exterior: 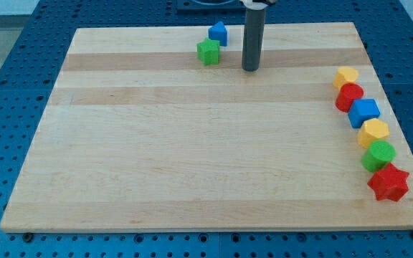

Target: Push the heart to the top right of the red circle

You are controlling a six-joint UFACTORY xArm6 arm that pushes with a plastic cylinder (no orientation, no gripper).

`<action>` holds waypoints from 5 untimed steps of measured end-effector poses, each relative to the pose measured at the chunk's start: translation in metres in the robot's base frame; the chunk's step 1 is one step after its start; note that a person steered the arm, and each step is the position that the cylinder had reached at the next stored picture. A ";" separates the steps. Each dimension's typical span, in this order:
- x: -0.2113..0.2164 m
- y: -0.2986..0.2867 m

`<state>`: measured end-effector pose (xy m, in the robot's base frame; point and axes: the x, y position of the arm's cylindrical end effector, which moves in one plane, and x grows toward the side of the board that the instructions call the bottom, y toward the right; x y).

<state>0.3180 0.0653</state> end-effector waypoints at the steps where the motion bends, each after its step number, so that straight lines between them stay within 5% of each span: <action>1: 0.000 0.031; 3: -0.013 0.132; 5: 0.048 0.188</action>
